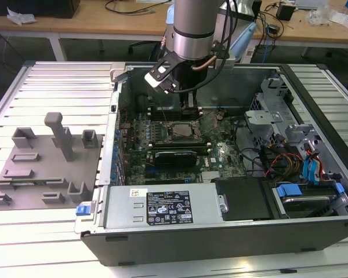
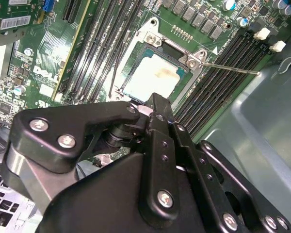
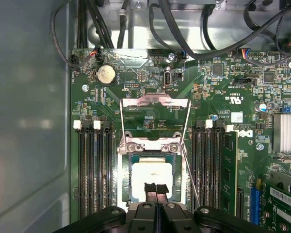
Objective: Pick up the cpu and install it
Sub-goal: 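Close the cpu cover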
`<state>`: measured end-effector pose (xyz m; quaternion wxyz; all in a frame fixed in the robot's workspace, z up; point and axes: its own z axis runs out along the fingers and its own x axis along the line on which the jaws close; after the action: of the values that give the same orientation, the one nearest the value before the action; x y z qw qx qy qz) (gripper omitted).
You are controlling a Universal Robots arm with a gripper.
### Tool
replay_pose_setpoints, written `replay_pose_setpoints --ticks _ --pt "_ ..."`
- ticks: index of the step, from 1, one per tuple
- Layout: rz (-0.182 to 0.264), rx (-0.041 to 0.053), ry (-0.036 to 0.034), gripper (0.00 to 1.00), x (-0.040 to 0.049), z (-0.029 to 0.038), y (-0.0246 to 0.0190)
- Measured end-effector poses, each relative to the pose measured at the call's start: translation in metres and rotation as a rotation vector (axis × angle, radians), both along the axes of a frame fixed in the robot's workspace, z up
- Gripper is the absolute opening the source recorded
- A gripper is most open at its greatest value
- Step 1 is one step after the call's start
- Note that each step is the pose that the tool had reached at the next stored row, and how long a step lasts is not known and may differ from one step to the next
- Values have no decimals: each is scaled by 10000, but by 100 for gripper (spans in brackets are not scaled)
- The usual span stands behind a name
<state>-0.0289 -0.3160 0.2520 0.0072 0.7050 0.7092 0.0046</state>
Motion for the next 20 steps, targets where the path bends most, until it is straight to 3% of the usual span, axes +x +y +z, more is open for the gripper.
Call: replay_pose_setpoints --ticks 8,14,20 --pt "1 -1 0 11 0 61 1" --pt "0 -1 0 11 0 161 5" --pt "0 0 -1 11 0 170 6"
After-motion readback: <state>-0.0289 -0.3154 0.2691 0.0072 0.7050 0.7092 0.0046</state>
